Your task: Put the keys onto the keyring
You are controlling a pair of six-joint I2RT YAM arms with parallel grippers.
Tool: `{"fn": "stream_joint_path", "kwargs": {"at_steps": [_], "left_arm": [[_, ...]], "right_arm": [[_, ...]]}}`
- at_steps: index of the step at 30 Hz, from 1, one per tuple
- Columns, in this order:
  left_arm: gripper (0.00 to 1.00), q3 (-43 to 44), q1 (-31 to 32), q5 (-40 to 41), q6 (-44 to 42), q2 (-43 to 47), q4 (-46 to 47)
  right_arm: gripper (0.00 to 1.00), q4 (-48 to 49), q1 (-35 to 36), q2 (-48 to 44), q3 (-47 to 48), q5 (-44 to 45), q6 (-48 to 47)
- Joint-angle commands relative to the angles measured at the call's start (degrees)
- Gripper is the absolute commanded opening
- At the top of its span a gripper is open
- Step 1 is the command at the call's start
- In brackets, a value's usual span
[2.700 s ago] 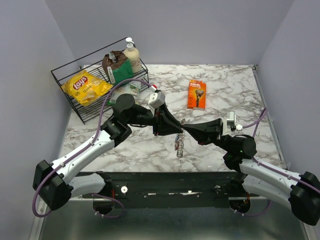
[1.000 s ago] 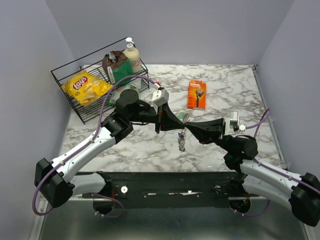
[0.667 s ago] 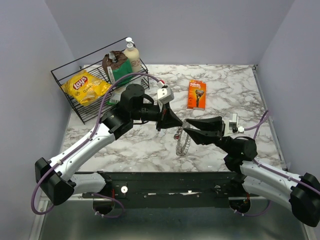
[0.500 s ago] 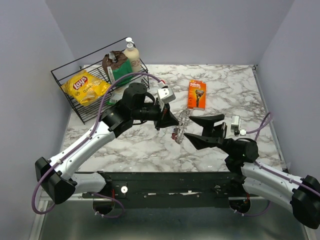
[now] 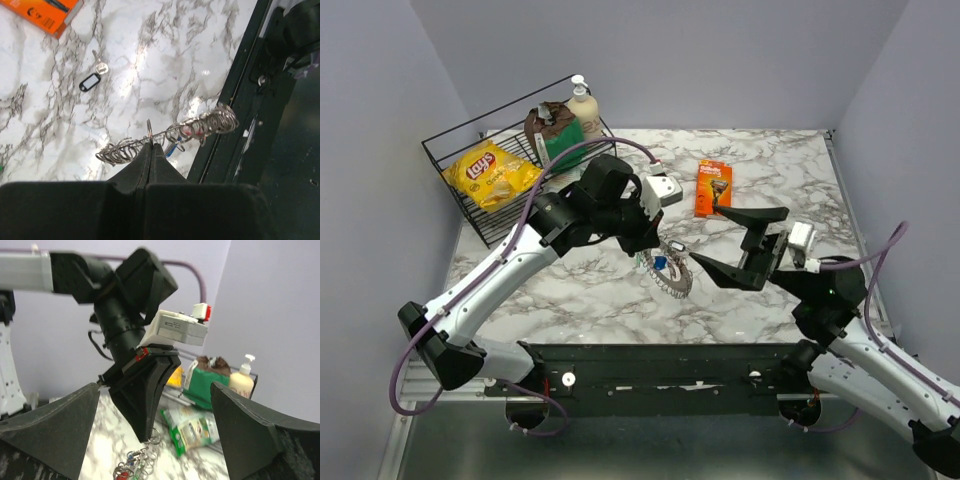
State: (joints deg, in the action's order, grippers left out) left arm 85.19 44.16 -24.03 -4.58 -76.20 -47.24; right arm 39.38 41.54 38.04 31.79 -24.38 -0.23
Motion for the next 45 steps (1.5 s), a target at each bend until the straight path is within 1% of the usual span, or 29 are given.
{"fn": "stream_joint_path", "kwargs": {"at_steps": [1,5,7,10,11,13,14,17,19,20,25,27,30,32,34,35,38,40,43,44,45], "left_arm": [[0.0,5.0,2.3,5.8,-4.1,-3.0,-9.8],[0.0,5.4,3.2,5.3,-4.8,-3.0,-10.6],[0.0,5.3,3.2,3.6,-5.1,-2.3,-10.1],[0.0,4.3,3.3,-0.2,-5.5,-1.1,-8.6],[0.0,3.9,3.3,-1.0,-5.7,-0.7,-8.1],[0.0,3.3,3.6,-2.5,-5.9,-0.2,-7.5],[0.0,3.1,3.7,-3.1,-6.1,0.0,-7.5],[0.0,2.7,4.4,-5.5,-7.0,0.4,-7.2],[0.0,2.7,4.9,-6.6,-7.7,0.8,-7.2],[0.0,2.6,5.1,-7.5,-7.8,1.0,-6.9],[0.0,2.6,5.7,-8.1,-8.2,2.1,-6.1],[0.0,2.6,5.7,-8.5,-8.3,2.4,-5.9],[0.0,2.5,5.8,-8.9,-8.4,2.5,-5.8],[0.0,2.4,5.8,-9.5,-8.4,2.4,-5.8],[0.0,2.4,5.8,-9.7,-8.5,2.3,-5.8],[0.0,2.5,5.8,-9.8,-8.5,2.2,-5.8],[0.0,2.5,5.8,-10.1,-8.5,2.1,-5.9],[0.0,2.5,5.8,-10.2,-8.5,2.0,-5.9],[0.0,2.6,5.9,-10.4,-8.6,1.8,-5.9],[0.0,2.7,6.0,-10.3,-8.6,1.9,-5.8],[0.0,2.8,6.0,-10.3,-8.7,1.9,-5.9]], "right_arm": [[1.0,-20.4,0.0,3.1,3.7,-7.1,-8.4],[0.99,-21.3,0.0,5.4,4.7,-12.9,-9.1],[0.98,-22.0,0.0,6.4,5.1,-15.2,-9.3],[0.92,-22.5,0.0,7.5,5.5,-16.4,-9.5],[0.88,-22.6,0.0,7.7,5.6,-16.5,-9.5],[0.86,-22.6,0.0,8.3,6.0,-17.6,-9.3],[0.81,-22.7,-0.1,8.5,6.2,-18.2,-9.2],[0.74,-22.7,0.0,10.1,7.3,-19.7,-8.6],[0.73,-22.6,0.0,11.0,7.8,-20.2,-8.2],[0.7,-22.6,0.0,11.7,8.2,-20.0,-8.0],[0.66,-22.8,0.0,12.8,8.9,-20.1,-7.6],[0.62,-22.9,0.0,12.8,9.0,-20.1,-7.6],[0.54,-23.1,0.0,12.8,8.9,-19.7,-8.2],[0.46,-23.1,0.0,12.9,9.1,-19.6,-8.3],[0.43,-23.4,-0.1,13.1,9.5,-19.6,-8.3],[0.37,-23.4,0.0,13.5,9.6,-19.6,-8.4],[0.3,-23.4,0.0,14.3,10.0,-19.3,-8.3],[0.28,-23.6,0.0,14.5,10.2,-19.2,-8.2],[0.15,-24.2,0.0,15.2,10.7,-19.8,-8.4],[0.07,-24.5,0.0,15.4,11.0,-19.8,-8.5],[0.03,-25.0,0.0,15.8,11.3,-19.8,-8.6]]}}
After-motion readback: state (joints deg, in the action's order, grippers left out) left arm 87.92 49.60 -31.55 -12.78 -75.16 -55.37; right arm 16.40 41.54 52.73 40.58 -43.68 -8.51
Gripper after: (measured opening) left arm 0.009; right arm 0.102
